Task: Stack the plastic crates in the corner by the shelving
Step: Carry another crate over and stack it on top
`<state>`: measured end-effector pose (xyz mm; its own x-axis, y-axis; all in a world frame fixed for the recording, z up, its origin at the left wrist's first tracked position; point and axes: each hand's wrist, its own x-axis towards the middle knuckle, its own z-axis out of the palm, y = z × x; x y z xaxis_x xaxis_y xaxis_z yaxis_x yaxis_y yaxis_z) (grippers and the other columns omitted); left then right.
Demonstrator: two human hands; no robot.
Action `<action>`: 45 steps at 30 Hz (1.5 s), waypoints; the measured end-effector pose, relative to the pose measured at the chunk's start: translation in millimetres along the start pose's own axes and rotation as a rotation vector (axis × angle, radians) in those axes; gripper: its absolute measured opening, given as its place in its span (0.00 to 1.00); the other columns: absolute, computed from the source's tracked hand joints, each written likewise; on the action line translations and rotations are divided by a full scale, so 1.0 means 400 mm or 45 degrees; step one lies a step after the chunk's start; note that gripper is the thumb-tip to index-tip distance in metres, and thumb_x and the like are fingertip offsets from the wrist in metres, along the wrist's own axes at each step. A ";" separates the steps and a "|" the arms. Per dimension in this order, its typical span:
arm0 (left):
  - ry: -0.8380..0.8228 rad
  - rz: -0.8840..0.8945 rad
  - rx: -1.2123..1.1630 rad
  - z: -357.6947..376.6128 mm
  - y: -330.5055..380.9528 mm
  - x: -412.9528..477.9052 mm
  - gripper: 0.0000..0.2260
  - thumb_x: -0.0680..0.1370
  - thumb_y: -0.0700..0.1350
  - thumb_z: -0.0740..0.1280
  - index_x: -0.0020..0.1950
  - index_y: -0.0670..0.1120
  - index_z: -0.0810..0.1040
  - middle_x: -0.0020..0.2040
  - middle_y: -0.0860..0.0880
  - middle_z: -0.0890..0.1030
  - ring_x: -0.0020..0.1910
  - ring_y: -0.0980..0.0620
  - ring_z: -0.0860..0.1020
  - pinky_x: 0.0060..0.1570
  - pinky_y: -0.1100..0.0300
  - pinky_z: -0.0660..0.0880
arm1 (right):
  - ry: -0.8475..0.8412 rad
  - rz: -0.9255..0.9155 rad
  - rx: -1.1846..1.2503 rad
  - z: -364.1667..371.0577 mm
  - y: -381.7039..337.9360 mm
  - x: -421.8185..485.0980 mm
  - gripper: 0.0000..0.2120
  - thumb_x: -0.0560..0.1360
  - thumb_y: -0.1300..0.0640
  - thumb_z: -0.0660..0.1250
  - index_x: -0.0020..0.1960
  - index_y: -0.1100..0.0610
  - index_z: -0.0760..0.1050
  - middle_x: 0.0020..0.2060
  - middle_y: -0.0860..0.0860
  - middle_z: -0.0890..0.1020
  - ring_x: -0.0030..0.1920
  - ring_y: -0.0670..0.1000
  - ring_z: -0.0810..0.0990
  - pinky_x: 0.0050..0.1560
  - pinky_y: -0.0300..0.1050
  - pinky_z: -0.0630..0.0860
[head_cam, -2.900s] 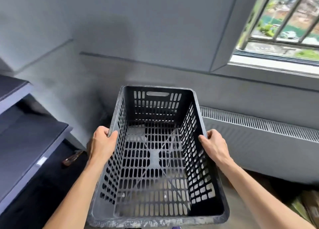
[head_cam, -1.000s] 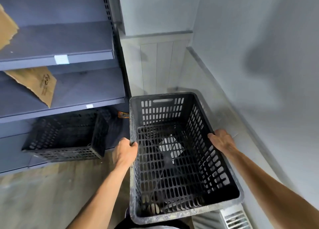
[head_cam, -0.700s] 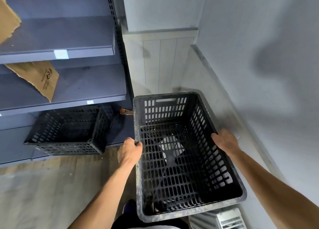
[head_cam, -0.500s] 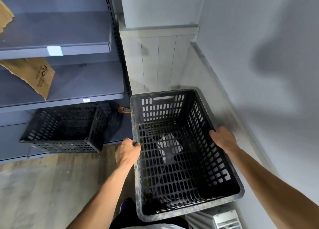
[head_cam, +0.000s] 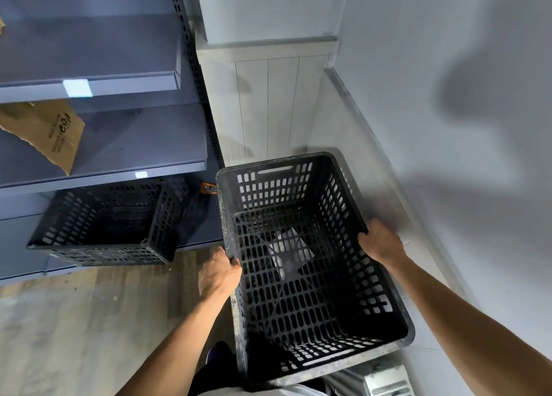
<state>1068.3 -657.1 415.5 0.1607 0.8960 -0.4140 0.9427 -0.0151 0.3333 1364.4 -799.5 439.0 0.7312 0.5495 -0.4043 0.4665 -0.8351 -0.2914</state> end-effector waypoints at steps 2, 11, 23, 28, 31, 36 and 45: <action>-0.017 0.023 -0.001 -0.002 -0.001 -0.001 0.14 0.80 0.50 0.62 0.59 0.42 0.71 0.54 0.43 0.82 0.55 0.42 0.81 0.52 0.53 0.75 | -0.017 -0.016 -0.032 0.006 0.006 -0.002 0.09 0.77 0.58 0.60 0.56 0.57 0.69 0.44 0.54 0.78 0.46 0.56 0.79 0.46 0.50 0.77; -0.142 0.023 -0.023 0.003 -0.023 -0.004 0.21 0.79 0.56 0.63 0.64 0.43 0.71 0.58 0.41 0.81 0.57 0.40 0.79 0.57 0.49 0.77 | 0.081 -0.076 -0.120 0.009 0.018 0.002 0.11 0.74 0.65 0.63 0.56 0.58 0.73 0.44 0.54 0.79 0.46 0.56 0.78 0.45 0.49 0.78; -0.084 0.190 0.096 -0.017 -0.032 -0.025 0.14 0.78 0.55 0.64 0.51 0.45 0.70 0.46 0.47 0.82 0.47 0.43 0.81 0.49 0.52 0.77 | 0.064 -0.083 -0.224 0.045 0.024 -0.060 0.26 0.74 0.62 0.67 0.70 0.62 0.63 0.65 0.61 0.68 0.66 0.61 0.68 0.60 0.56 0.75; 0.037 0.317 0.210 -0.030 -0.018 -0.035 0.23 0.76 0.52 0.68 0.65 0.44 0.65 0.62 0.45 0.73 0.58 0.41 0.78 0.52 0.50 0.76 | 0.259 -0.176 -0.332 0.081 0.000 -0.111 0.24 0.73 0.62 0.64 0.68 0.61 0.66 0.66 0.60 0.67 0.65 0.61 0.67 0.65 0.54 0.71; 0.062 0.465 0.263 -0.040 -0.012 -0.023 0.25 0.76 0.50 0.68 0.70 0.48 0.63 0.64 0.46 0.69 0.63 0.45 0.71 0.55 0.50 0.74 | 0.207 -0.211 -0.242 0.090 -0.022 -0.135 0.21 0.76 0.61 0.61 0.69 0.60 0.67 0.67 0.59 0.67 0.66 0.61 0.65 0.65 0.54 0.71; 0.013 0.648 0.322 -0.060 0.011 0.007 0.20 0.77 0.50 0.67 0.68 0.49 0.68 0.64 0.47 0.67 0.66 0.46 0.65 0.61 0.51 0.72 | 0.154 -0.166 -0.138 0.091 -0.054 -0.162 0.23 0.76 0.60 0.61 0.71 0.58 0.66 0.69 0.58 0.64 0.68 0.60 0.63 0.66 0.52 0.71; -0.197 1.147 0.664 -0.070 -0.012 0.185 0.19 0.78 0.58 0.62 0.65 0.52 0.75 0.70 0.50 0.73 0.77 0.49 0.57 0.76 0.49 0.50 | -0.081 -0.016 0.011 0.200 -0.128 -0.232 0.26 0.79 0.55 0.62 0.76 0.54 0.63 0.71 0.56 0.64 0.71 0.57 0.64 0.71 0.51 0.66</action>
<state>1067.5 -578.1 407.0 0.8656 0.3931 -0.3102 0.4597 -0.8695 0.1809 1232.8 -805.7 422.1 0.6920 0.5606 -0.4548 0.4710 -0.8281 -0.3041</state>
